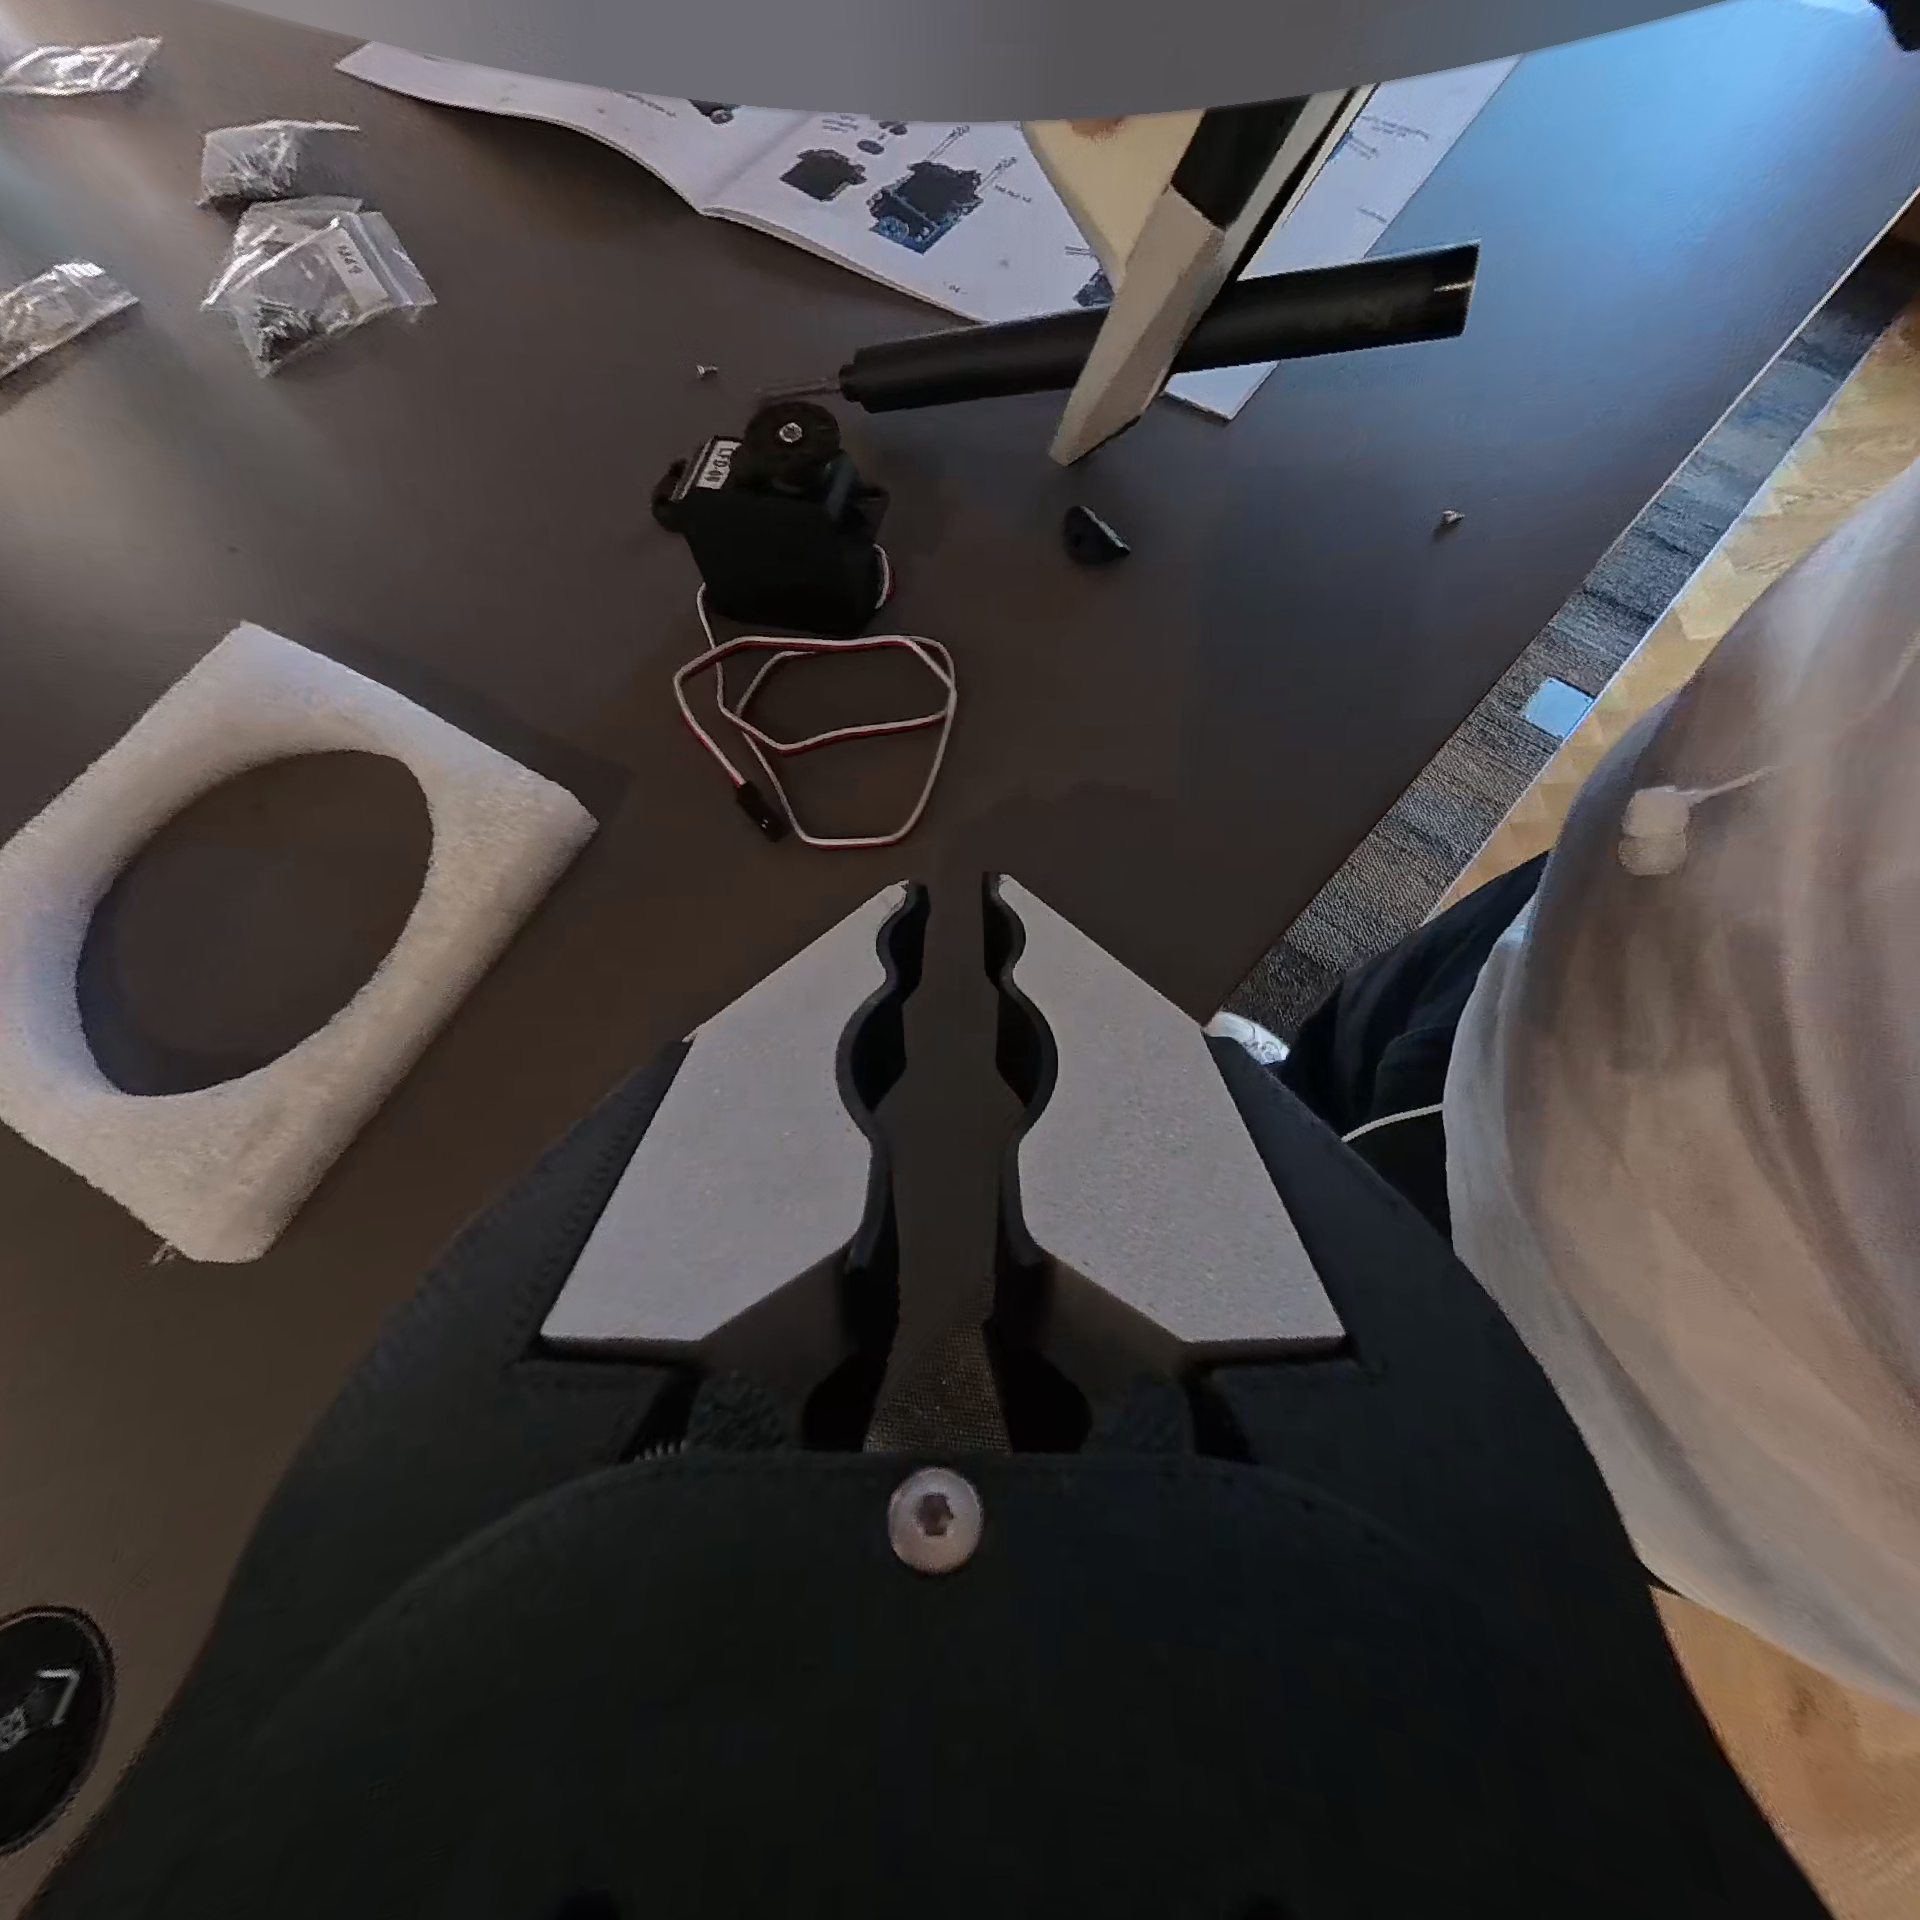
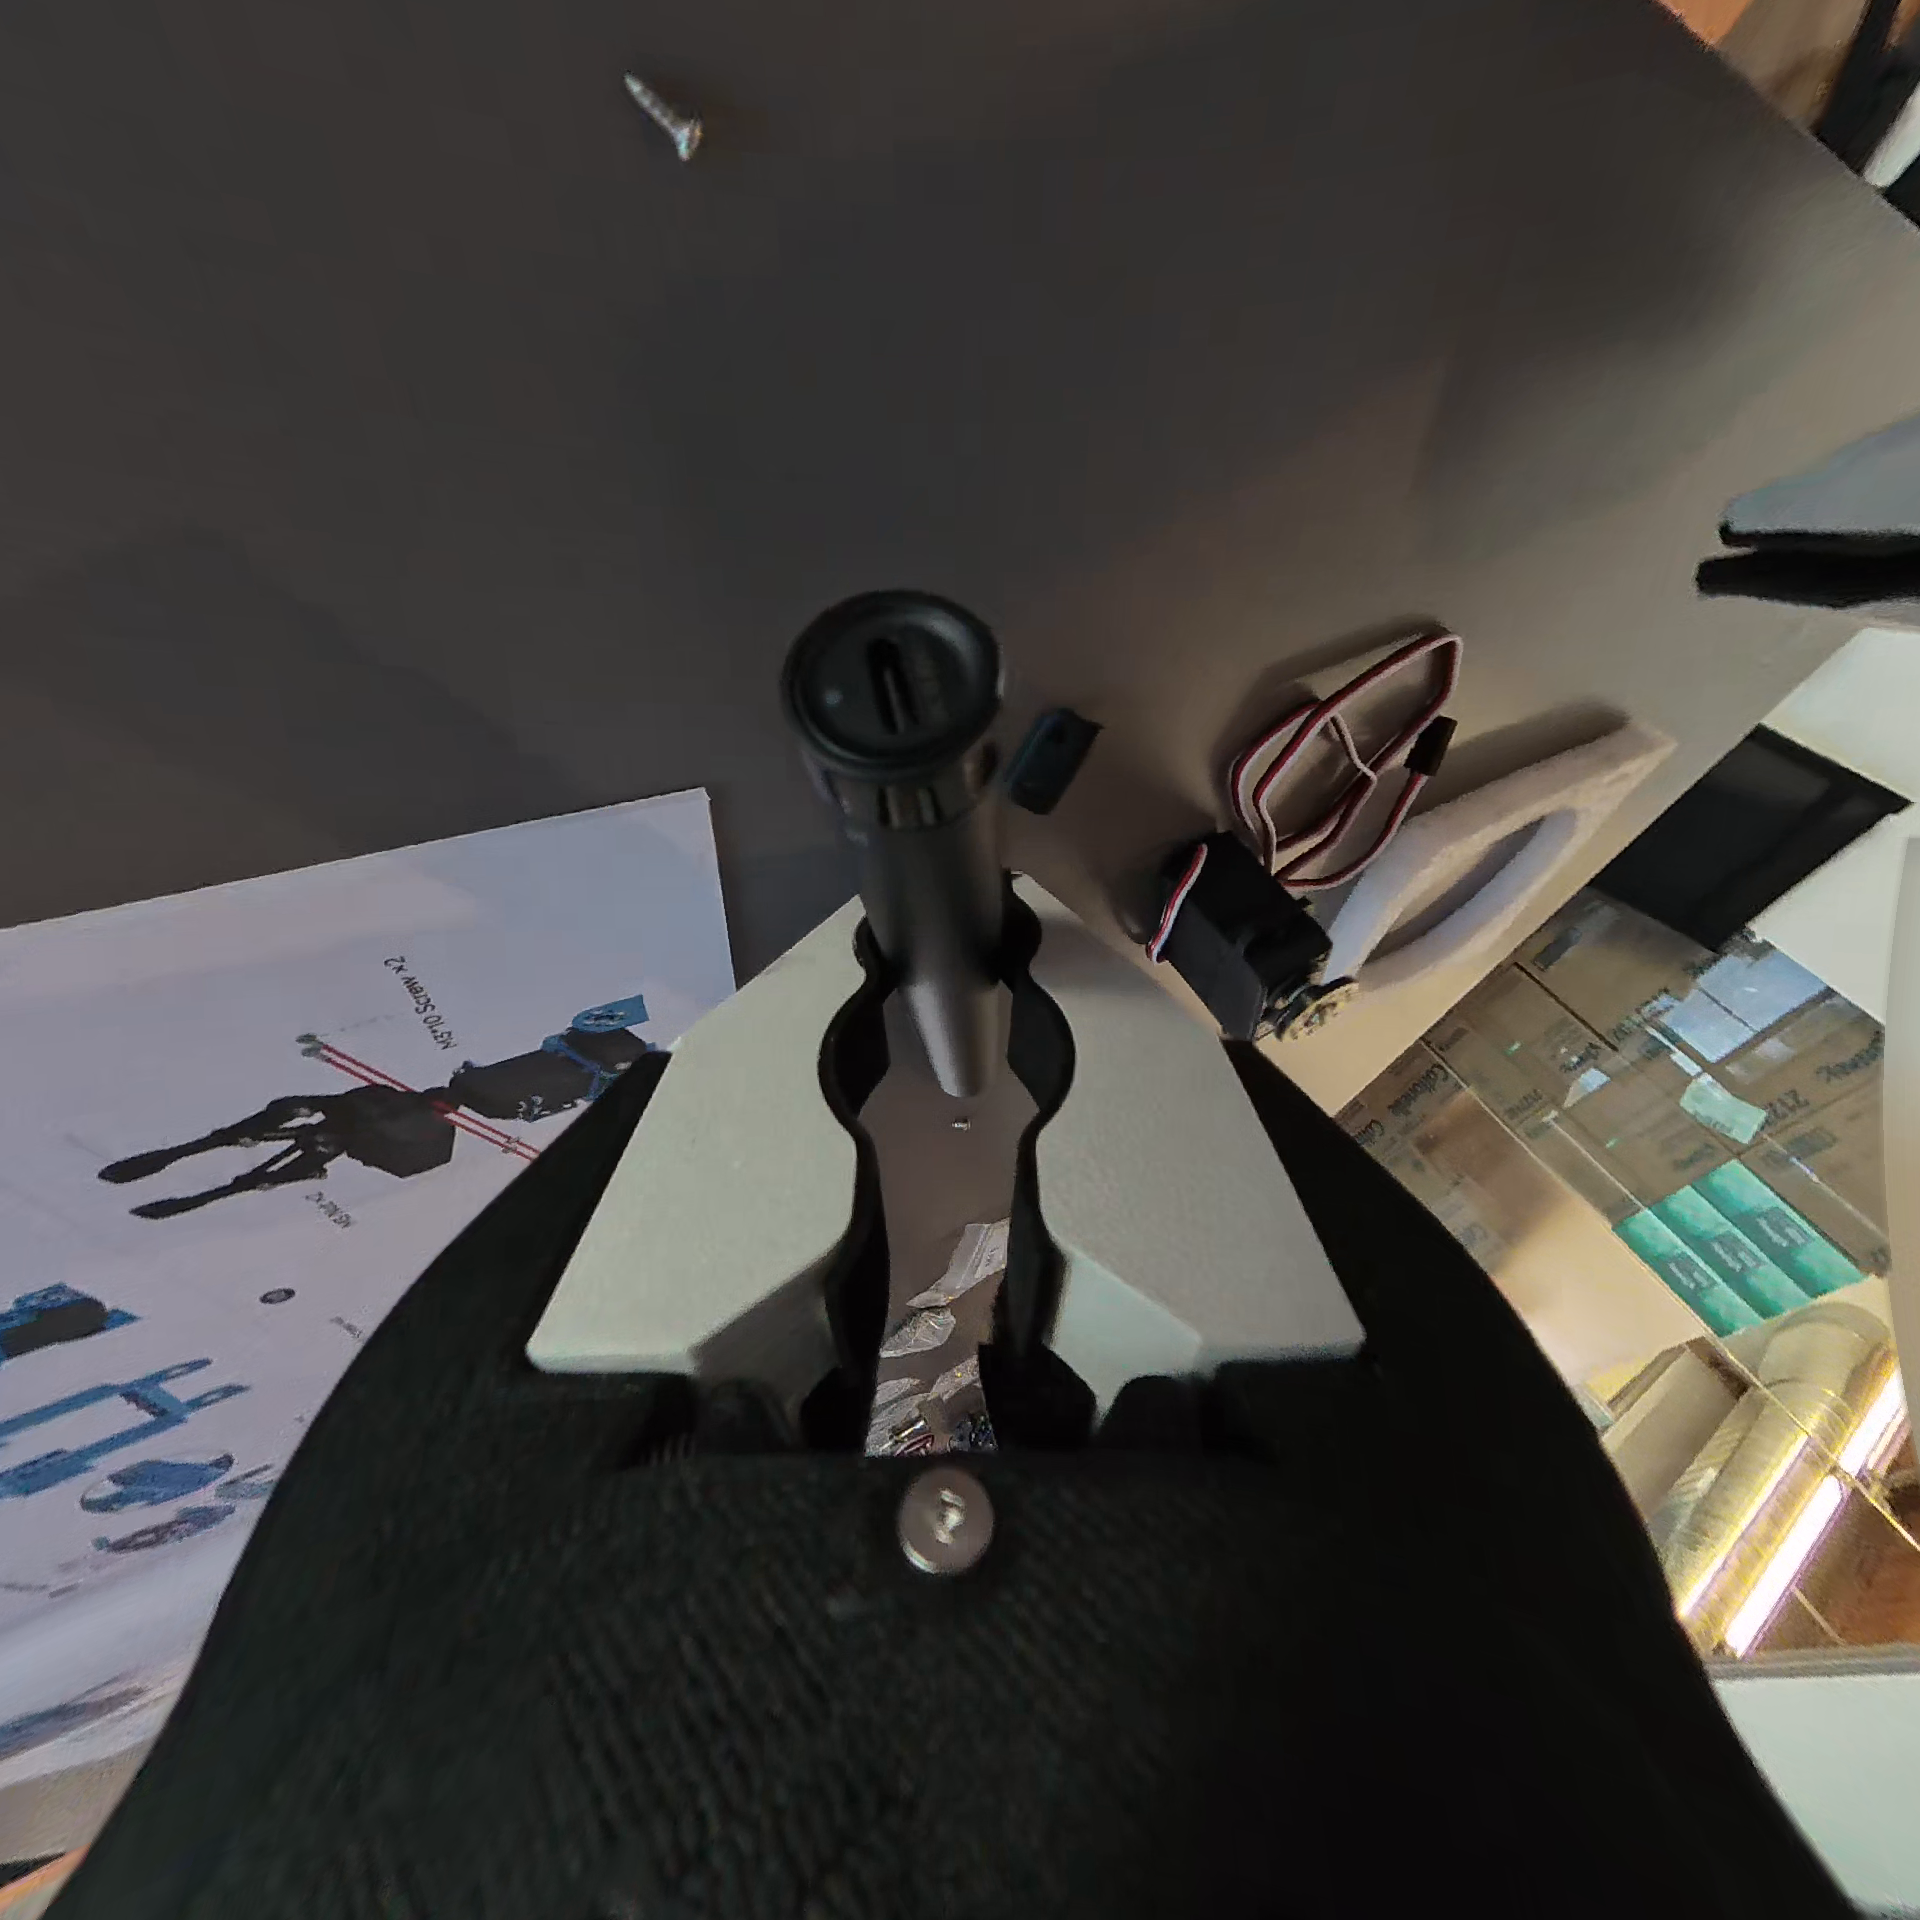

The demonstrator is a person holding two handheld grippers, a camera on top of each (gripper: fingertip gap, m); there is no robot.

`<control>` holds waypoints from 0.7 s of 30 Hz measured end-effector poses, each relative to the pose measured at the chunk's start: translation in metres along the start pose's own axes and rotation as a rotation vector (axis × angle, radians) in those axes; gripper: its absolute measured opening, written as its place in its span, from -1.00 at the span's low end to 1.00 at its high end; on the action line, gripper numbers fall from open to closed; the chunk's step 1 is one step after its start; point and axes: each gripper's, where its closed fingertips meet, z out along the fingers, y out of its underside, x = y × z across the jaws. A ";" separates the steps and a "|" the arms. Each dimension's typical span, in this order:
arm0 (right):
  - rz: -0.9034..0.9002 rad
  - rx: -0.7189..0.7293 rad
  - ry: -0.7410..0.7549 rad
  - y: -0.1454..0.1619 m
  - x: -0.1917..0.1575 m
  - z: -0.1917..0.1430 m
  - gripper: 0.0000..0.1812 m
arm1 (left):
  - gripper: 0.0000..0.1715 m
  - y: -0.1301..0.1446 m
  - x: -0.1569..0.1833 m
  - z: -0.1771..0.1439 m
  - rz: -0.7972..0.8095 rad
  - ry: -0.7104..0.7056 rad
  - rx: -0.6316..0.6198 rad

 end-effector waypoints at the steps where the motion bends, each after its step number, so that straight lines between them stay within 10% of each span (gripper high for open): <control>1: -0.007 0.011 -0.014 -0.001 0.000 0.000 -0.82 | -0.89 -0.001 -0.002 -0.001 0.007 0.001 0.001; 21: -0.191 -0.144 -0.109 0.003 -0.005 0.000 -0.79 | -0.91 -0.010 0.001 -0.011 0.079 -0.055 -0.002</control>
